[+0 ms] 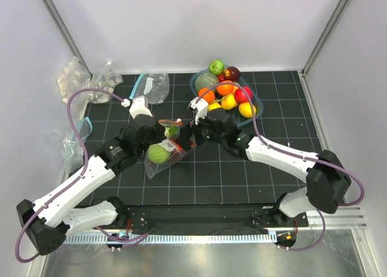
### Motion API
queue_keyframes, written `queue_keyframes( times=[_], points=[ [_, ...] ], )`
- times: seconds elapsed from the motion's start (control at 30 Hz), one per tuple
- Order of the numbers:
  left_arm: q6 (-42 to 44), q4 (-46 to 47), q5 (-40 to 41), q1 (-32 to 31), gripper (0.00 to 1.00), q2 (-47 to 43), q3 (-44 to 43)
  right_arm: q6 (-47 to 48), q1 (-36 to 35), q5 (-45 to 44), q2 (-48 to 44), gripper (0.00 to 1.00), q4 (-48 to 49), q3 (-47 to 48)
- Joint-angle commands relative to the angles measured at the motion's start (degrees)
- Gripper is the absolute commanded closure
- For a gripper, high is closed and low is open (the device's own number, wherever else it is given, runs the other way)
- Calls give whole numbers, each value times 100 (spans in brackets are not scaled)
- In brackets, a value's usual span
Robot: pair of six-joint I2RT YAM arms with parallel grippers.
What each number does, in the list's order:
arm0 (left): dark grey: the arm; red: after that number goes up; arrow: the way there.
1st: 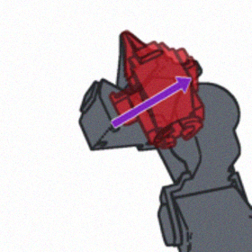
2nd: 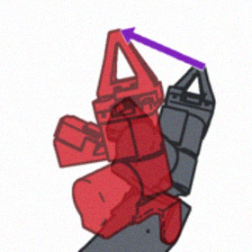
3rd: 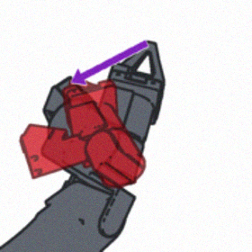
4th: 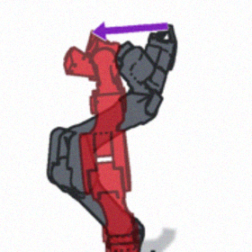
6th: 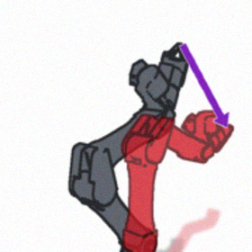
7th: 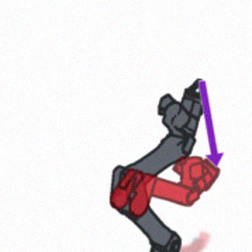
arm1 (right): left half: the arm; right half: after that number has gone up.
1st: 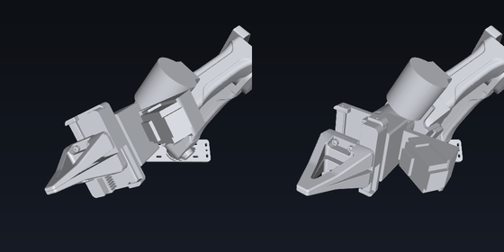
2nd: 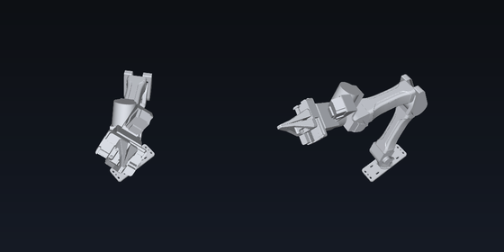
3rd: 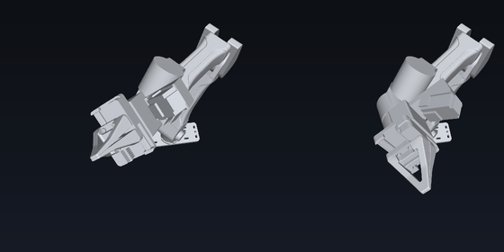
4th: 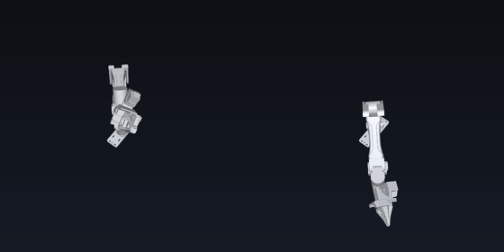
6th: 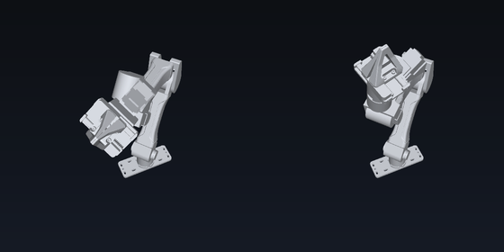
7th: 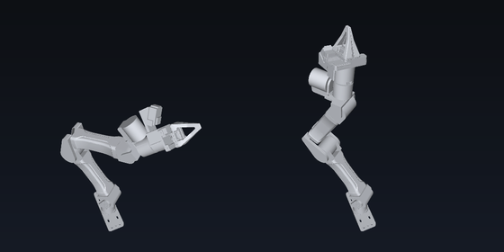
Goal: Place the food in the zip-top bag and seal the zipper
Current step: Place the fake fruit in the zipper food storage bag, then pick up the fake fruit from the bin.
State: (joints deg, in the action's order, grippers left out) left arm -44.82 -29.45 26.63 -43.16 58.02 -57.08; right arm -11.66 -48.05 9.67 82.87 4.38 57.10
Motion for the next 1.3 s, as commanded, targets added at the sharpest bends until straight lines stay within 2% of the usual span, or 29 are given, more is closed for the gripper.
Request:
queue_keyframes(
  times=[0.0, 0.2, 0.27, 0.3, 0.4, 0.6, 0.7, 0.8, 1.0, 1.27],
  points=[
    [-106, 282, 255, 0, 99, -194, 39, 94, -46, -289, -375, 0, 212, 161],
    [-168, 282, 404, 0, 99, -291, 92, 59, -46, -939, -675, 1, 195, 3],
    [-203, 256, 483, 0, 99, -317, 118, -46, -38, -1904, -772, 3, 29, 3],
    [-212, 264, 501, 0, 99, -335, 118, -64, -20, -2169, -833, 13, -25, -6],
    [-238, 256, 536, 0, 98, -353, 144, -143, 181, -2593, -852, 30, -332, 81],
    [-247, 256, 475, 0, 98, -300, 127, -503, 682, -3059, -422, 29, -1211, 556],
    [-247, 265, 448, 0, 98, -274, 118, -749, 1077, -3156, -71, 20, -1466, 732],
    [-229, 282, 369, 0, 97, -212, 109, -995, 1421, -3419, 501, 16, -1870, 1101],
    [-194, 282, 220, 0, 98, 60, 21, -952, 1597, -3428, 1379, 13, -1958, 1540],
    [-194, 282, 158, 0, 98, 96, -5, -996, 1729, -3516, 1478, 12, -1968, 1558]
  ],
)
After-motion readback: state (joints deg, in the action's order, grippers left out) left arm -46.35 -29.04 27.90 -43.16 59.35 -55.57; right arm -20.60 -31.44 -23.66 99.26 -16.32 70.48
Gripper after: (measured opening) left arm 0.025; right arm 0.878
